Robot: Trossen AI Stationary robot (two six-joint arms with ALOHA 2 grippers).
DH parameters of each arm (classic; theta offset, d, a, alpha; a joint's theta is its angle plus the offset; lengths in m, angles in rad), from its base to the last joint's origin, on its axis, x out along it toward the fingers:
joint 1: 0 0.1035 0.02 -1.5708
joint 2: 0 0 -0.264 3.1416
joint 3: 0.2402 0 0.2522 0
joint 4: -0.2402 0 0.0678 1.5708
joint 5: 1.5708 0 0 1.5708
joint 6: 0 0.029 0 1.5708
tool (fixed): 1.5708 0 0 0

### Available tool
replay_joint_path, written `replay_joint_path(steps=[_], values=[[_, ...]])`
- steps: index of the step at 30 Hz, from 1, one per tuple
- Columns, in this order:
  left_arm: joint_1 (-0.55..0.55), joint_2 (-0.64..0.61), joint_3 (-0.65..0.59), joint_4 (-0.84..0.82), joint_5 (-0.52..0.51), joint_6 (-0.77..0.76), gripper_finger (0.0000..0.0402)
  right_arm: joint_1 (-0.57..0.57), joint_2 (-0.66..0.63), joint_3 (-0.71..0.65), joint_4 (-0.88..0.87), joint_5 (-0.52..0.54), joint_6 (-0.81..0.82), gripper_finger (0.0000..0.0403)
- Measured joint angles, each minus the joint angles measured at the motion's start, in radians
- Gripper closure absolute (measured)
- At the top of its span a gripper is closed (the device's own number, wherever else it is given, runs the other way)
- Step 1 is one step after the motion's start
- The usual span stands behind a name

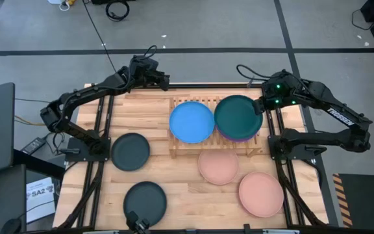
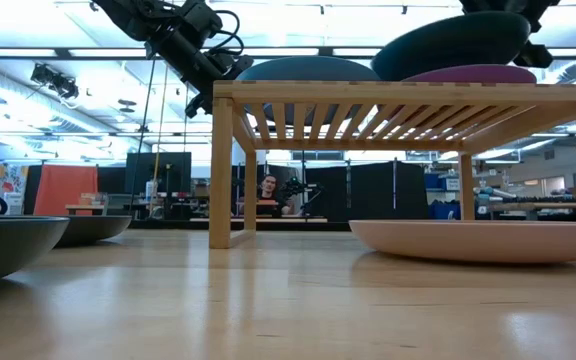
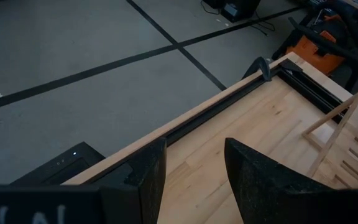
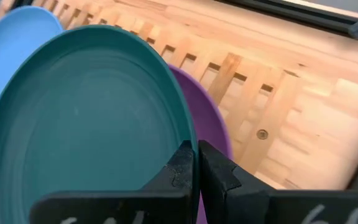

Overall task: Place and stack plates onto a shelf
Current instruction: Stack the green plate on top of the purple plate on the shelf

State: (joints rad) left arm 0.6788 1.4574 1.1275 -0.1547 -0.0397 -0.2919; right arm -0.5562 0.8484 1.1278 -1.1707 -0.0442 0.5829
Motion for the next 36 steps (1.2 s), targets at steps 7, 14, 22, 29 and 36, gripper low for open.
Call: replay_joint_path(steps=[7,14,22,29,36], values=[[0.0,0.0,0.0,0.0,0.0,0.0,0.0232,0.025,0.016,0.0,-0.008,0.052,-0.01,0.0386],[0.0,0.0,0.0,0.0,0.0,0.0,0.0232,0.025,0.036,0.0,-0.011,0.054,-0.01,0.0383],[0.0,0.0,0.0,0.0,0.0,-0.001,0.0232,0.025,0.05,0.0,-0.012,0.052,-0.01,0.0363],[0.0,0.0,0.0,0.0,0.0,-0.001,0.0232,0.025,0.05,0.0,-0.014,0.051,-0.01,0.0363],[0.0,0.0,0.0,0.0,0.0,-0.001,0.0232,0.025,0.05,0.0,-0.013,0.051,-0.009,0.0357]])
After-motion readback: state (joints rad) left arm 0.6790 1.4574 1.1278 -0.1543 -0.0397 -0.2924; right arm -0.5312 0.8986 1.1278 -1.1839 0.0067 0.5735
